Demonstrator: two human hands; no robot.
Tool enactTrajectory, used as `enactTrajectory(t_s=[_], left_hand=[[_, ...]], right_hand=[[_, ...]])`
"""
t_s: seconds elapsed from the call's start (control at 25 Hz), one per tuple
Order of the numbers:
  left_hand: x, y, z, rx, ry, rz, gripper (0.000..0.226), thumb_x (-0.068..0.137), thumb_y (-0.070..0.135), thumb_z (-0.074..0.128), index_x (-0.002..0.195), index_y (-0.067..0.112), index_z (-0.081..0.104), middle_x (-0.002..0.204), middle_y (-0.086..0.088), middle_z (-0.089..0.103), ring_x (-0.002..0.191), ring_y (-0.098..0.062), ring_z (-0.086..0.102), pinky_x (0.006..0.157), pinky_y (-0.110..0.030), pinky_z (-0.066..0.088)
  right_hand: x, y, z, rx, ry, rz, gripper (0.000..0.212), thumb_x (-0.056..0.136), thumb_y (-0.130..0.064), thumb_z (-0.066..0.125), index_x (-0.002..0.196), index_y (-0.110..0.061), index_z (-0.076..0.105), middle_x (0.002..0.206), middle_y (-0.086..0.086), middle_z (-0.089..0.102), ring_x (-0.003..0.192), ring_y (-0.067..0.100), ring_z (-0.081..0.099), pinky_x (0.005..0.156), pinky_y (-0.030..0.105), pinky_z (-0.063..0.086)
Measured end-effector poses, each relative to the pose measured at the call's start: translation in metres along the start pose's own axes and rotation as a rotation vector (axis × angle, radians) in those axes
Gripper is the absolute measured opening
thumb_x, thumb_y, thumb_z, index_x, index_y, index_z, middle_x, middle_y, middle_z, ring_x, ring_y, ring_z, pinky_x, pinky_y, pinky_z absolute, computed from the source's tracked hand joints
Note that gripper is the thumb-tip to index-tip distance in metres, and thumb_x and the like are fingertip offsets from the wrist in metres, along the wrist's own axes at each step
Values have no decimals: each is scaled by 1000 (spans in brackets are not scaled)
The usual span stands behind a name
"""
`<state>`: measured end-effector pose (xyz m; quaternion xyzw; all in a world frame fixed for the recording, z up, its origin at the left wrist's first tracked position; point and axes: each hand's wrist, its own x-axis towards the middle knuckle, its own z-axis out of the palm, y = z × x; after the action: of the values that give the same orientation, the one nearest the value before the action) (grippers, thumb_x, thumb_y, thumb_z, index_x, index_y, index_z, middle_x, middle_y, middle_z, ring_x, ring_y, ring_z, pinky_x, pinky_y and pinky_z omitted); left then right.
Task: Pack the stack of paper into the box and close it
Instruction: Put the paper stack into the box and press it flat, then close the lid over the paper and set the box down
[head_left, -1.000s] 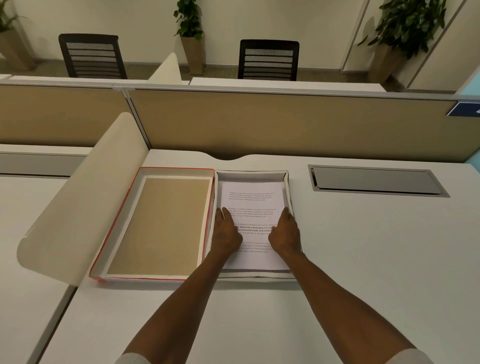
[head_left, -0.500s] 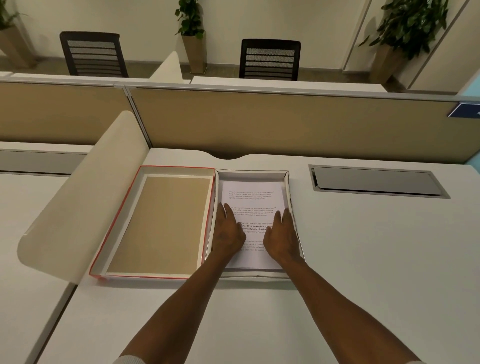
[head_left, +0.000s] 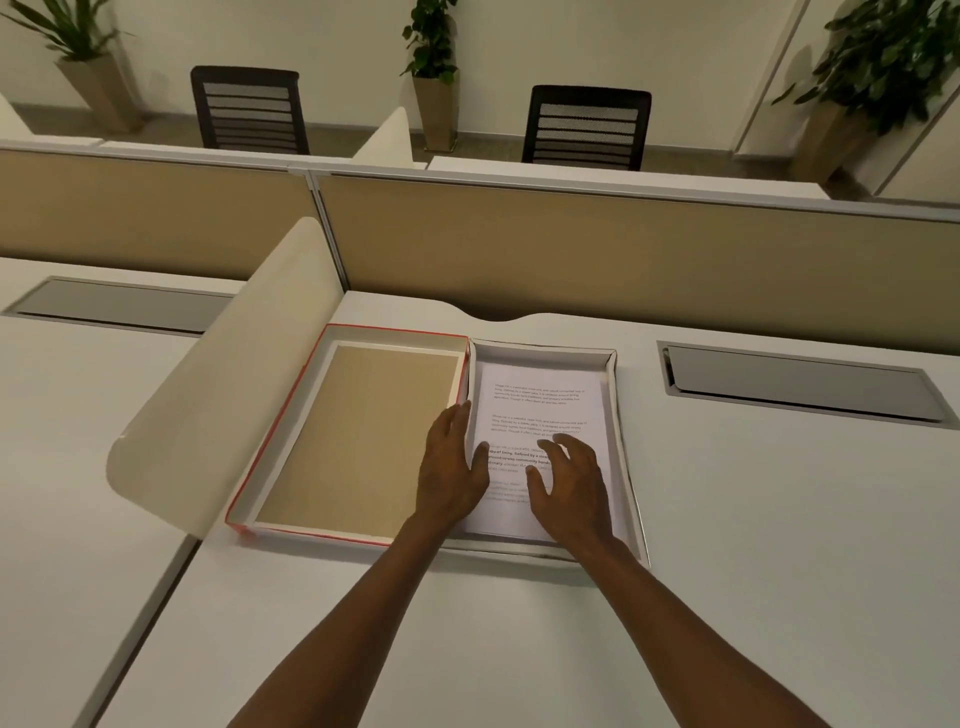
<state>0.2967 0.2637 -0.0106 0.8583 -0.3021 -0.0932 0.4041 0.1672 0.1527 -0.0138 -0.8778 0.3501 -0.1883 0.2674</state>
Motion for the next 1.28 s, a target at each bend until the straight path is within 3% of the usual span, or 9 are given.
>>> enactTrajectory(t_s=[0.12, 0.28, 0.4, 0.64, 0.88, 0.96, 1.04, 1.16, 1.28], left_hand=[[-4, -28, -39, 54, 153, -113, 60, 96, 28, 63, 151, 13, 44, 156, -12, 45, 144, -30, 41, 118, -47, 39], [4, -70, -96, 257, 215, -267, 62, 93, 22, 65, 149, 4, 44, 151, -23, 45, 141, -38, 40, 116, -48, 37], [14, -98, -131, 466, 175, -348, 68, 90, 24, 66, 150, 2, 43, 152, -29, 41, 141, -44, 38, 118, -50, 31], [31, -130, -163, 568, -23, -610, 74, 90, 33, 64, 152, 9, 33, 140, -24, 52, 125, -45, 54, 103, -51, 45], [37, -133, -182, 537, 79, -598, 32, 80, 8, 66, 112, 1, 66, 116, -25, 67, 104, -46, 66, 88, -45, 56], [36, -124, -194, 508, 120, -569, 34, 78, 6, 67, 112, 4, 70, 112, -23, 70, 100, -44, 68, 86, -43, 56], [34, -112, -208, 447, 153, -503, 46, 77, 2, 68, 123, 7, 70, 116, -21, 72, 104, -43, 68, 89, -44, 56], [25, -90, -235, 269, 112, -402, 56, 83, 0, 66, 138, 11, 63, 131, -15, 67, 115, -37, 64, 95, -41, 51], [9, -60, -259, 15, 61, -359, 53, 91, 3, 66, 141, 21, 58, 142, -5, 57, 119, -29, 59, 92, -37, 48]], right_hand=[[-15, -27, 12, 47, -131, -128, 47, 90, -37, 65, 132, -17, 62, 139, 4, 59, 131, 21, 52, 109, 31, 41], [-38, -61, 34, -93, -288, -384, 54, 92, -39, 59, 140, -14, 56, 149, 7, 51, 143, 25, 39, 120, 40, 32], [-50, -69, 48, -192, -400, -422, 59, 95, -46, 49, 146, -17, 47, 159, 4, 38, 153, 23, 19, 125, 39, 18], [-58, -68, 54, -325, -441, -454, 57, 98, -42, 43, 149, -15, 42, 163, 5, 29, 154, 26, 13, 125, 43, 14], [-60, -62, 56, -292, -436, -424, 62, 97, -51, 39, 150, -18, 40, 163, 4, 29, 154, 25, 12, 124, 42, 13], [-57, -65, 53, -202, -429, -379, 64, 95, -54, 44, 149, -20, 42, 161, 3, 34, 153, 22, 15, 124, 40, 15], [-48, -76, 47, -49, -357, -338, 61, 93, -52, 54, 144, -19, 51, 152, 4, 47, 148, 21, 30, 122, 40, 27], [-18, -109, 31, 181, -260, -256, 53, 89, -49, 62, 134, -22, 60, 137, -1, 61, 129, 16, 53, 109, 35, 44], [19, -154, 9, 379, -241, -134, 49, 87, -51, 65, 129, -25, 62, 126, -4, 68, 101, 9, 65, 85, 27, 54]])
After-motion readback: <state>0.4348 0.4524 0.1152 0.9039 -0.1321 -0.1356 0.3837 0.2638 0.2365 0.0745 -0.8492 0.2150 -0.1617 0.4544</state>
